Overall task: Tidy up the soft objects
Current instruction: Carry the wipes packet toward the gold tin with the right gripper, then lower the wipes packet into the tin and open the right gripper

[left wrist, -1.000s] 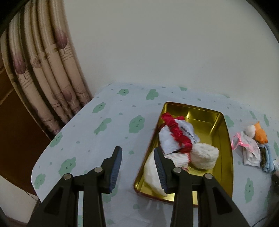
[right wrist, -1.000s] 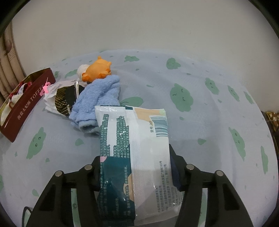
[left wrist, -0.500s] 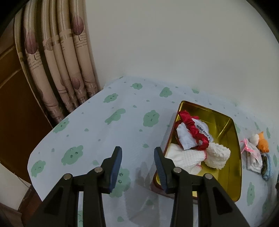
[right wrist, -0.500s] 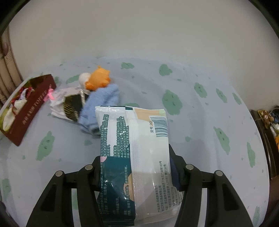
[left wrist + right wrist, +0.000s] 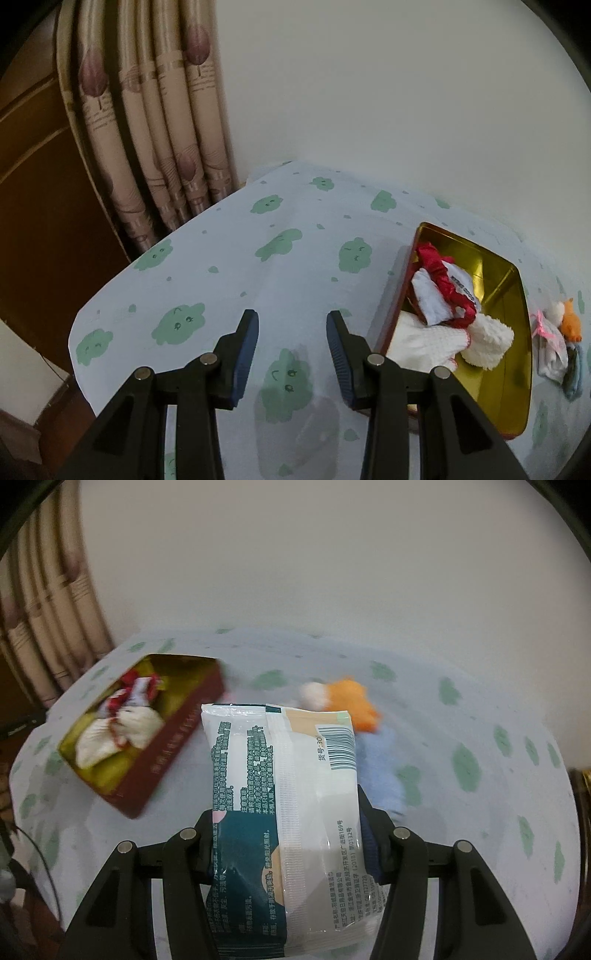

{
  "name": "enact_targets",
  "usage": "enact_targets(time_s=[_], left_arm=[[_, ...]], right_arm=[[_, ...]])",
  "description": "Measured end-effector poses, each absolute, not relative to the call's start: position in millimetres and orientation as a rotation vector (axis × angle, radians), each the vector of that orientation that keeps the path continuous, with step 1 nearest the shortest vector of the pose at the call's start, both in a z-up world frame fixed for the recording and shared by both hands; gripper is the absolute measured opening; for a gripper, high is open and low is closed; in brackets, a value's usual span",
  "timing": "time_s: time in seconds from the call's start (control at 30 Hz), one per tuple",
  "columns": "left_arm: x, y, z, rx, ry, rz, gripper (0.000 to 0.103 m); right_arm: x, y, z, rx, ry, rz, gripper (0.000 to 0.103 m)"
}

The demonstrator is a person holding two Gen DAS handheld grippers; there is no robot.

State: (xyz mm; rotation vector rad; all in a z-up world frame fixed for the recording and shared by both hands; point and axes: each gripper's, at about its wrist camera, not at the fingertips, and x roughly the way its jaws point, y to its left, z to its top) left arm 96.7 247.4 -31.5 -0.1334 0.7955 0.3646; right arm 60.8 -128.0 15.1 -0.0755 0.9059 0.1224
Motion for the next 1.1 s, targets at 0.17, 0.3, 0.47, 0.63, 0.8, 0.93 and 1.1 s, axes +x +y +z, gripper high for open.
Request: enact_targets(time_s=[0.17,0.3,0.47,0.63,0.8,0.93,1.1], left_arm=[[95,255,-33,-0.179,0.795,0.382,0.039],[93,261,-33,-0.216,0.786,0.395,0.039],[92,270,-34,-0.256,0.791,0.404,0.039],[89,282,-35,-0.312,0.788,0.423,0.039],[90,286,-37,-0.340,0.796,0.415,0.039],[93,286,-40,-0.343,0.812,0.404,0.039],[92,285,-40,-0.343,0.808,0.406,0.039]], right_arm=[[75,-78,13,-0.117,0.907,0.221,0.054],[85,-35,12,-0.150,0.899,0.301,0.054],[102,14,5,-0.184,0.907,0.395,0.054],[116,53,-13,-0.216,0.940,0.456,0.054],[129,73,-30,-0.256,0.951,0.451,0.055],[134,82,-35,-0.316,0.929,0.434,0.055],[140,84,-41,-0.319,0.942,0.436,0.060]])
